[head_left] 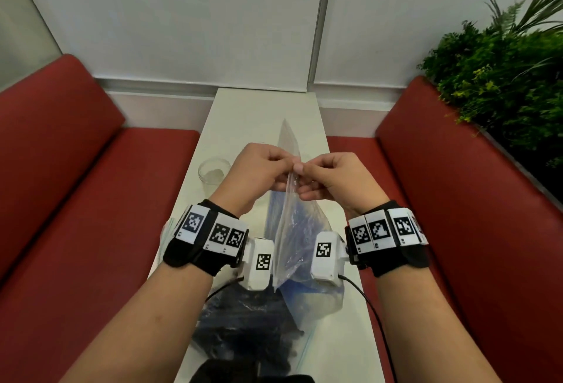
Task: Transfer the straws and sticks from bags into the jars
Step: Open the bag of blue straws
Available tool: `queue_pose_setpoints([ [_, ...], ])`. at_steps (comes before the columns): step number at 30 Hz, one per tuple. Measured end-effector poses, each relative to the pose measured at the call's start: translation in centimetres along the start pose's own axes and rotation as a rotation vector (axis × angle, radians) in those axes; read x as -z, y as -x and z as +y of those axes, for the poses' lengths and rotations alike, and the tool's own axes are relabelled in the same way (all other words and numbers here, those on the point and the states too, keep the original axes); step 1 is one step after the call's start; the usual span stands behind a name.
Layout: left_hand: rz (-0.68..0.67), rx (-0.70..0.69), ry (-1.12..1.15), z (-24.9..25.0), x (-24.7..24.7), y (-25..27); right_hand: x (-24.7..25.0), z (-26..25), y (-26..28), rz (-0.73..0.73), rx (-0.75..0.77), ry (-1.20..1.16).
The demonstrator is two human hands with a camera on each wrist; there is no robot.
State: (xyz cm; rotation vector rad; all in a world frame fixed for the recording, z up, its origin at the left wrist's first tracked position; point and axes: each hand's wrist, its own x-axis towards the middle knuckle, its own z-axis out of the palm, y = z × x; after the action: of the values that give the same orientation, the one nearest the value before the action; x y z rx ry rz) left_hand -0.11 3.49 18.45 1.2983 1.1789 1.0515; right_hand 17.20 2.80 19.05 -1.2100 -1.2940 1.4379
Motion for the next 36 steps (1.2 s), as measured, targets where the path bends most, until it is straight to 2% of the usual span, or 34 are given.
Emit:
queue_pose_setpoints([
  [3,0.011,0.034,0.173,-0.7,-0.1,0.1,-0.2,0.4,0.0,0.005,-0.021,0.011],
  [8,-0.074,0.198,0.428,-1.5,-0.2,0.0,-0.2,1.2,-0.2,-0.055,-0.047,-0.017],
  [11,-0.020,0.336,0.613,-2.5,0.3,-0.2,0.2,2.0,-0.5,-0.017,-0.106,-0.092],
  [14,0.044,0.482,0.831,-4.0,1.1,-0.5,0.8,3.0,-0.8,0.059,-0.189,-0.334],
  [17,0.055,0.628,0.997,-5.3,1.7,-0.4,1.1,4.2,-0.9,0.164,-0.377,-0.762],
  [18,0.022,0.640,0.946,-5.7,2.0,-0.3,1.2,4.6,-1.0,0.187,-0.437,-0.936],
  [20,-0.107,0.619,0.675,-6.4,2.2,0.0,1.5,5.4,-1.1,0.222,-0.512,-1.264],
  [22,-0.192,0.577,0.309,-7.0,2.0,0.4,1.9,6.4,-1.5,0.234,-0.585,-1.377],
  [24,-0.116,0.535,0.030,-7.6,1.7,0.5,2.0,7.5,-1.8,0.185,-0.654,-1.241],
  [26,-0.010,0.555,0.022,-8.5,1.9,0.4,1.7,7.9,-1.5,0.154,-0.659,-1.025],
  [27,0.003,0.576,0.136,-9.0,1.9,0.3,1.6,8.0,-1.4,0.136,-0.638,-0.891],
  [31,0.045,0.650,0.831,-9.6,2.0,0.0,1.5,8.1,-1.1,-0.020,-0.537,-0.230],
  [34,0.057,0.717,1.123,-9.8,1.3,0.0,1.4,8.3,-1.2,-0.072,-0.473,-0.096],
  [36,0.048,0.740,1.133,-10.3,1.2,-0.1,1.5,8.5,-1.5,0.000,-0.487,-0.139],
])
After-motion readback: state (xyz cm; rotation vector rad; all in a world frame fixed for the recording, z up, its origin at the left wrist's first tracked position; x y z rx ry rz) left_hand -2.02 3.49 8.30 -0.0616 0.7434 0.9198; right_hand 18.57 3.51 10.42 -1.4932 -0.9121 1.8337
